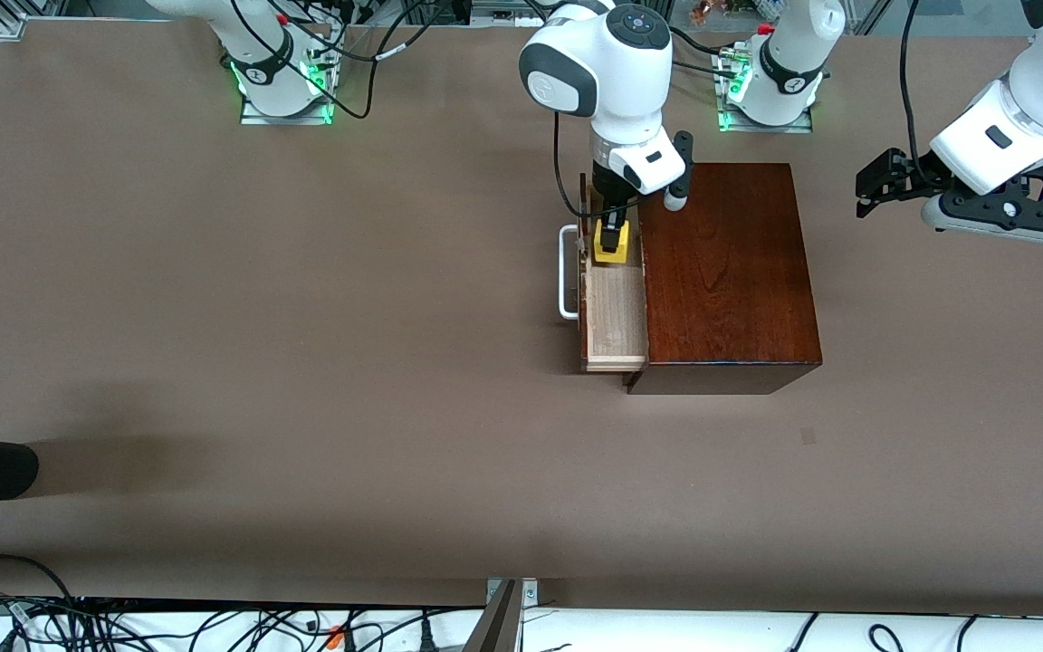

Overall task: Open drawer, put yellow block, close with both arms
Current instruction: 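Lower the cube into the drawer and open the right gripper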

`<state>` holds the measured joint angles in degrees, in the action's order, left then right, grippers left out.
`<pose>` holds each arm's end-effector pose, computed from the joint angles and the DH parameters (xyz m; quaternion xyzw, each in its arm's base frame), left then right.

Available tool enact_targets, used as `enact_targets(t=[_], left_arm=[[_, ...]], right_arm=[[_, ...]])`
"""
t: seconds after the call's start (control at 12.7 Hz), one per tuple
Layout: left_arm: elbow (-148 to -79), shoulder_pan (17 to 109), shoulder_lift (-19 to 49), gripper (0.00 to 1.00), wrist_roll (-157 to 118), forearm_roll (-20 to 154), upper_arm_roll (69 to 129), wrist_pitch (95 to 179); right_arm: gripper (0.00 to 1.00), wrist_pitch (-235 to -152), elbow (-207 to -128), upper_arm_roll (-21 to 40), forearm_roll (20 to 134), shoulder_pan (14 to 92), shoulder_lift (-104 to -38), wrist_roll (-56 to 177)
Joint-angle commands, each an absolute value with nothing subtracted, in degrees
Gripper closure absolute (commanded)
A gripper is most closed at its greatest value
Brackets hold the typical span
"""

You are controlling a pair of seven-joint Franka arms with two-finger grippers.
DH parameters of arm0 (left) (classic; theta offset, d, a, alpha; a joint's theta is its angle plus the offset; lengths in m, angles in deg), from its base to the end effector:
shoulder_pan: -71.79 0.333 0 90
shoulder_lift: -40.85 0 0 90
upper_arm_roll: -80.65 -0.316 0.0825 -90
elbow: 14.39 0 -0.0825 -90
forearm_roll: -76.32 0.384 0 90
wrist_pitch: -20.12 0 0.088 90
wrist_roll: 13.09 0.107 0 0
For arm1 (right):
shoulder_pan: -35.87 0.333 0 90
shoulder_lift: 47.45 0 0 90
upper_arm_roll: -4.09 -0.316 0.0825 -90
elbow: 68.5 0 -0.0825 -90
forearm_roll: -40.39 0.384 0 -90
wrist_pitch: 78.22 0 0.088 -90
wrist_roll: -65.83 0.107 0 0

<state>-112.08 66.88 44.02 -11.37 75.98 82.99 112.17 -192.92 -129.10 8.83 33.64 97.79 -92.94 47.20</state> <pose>0.5331 -0.0690 0.5943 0.9967 -0.0780 -0.0216 0.0008 0.4093 0.6618 0.3780 0.7620 0.6376 0.0995 0.0537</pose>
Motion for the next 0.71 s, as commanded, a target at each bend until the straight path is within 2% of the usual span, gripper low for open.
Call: enact_targets(t=[0.0,0.63], left_arm=[[-110.2,66.8,43.3,0.0,-11.5,75.7,83.0,110.7],[-110.2,66.8,43.3,0.0,-11.3,75.7,83.1,110.7]], right_arm=[[0.7,-192.4,-127.5,9.4,32.8,98.3,-94.5,46.0],[0.68,-192.0,-128.1,9.5,31.1,98.3,-96.5,45.0]])
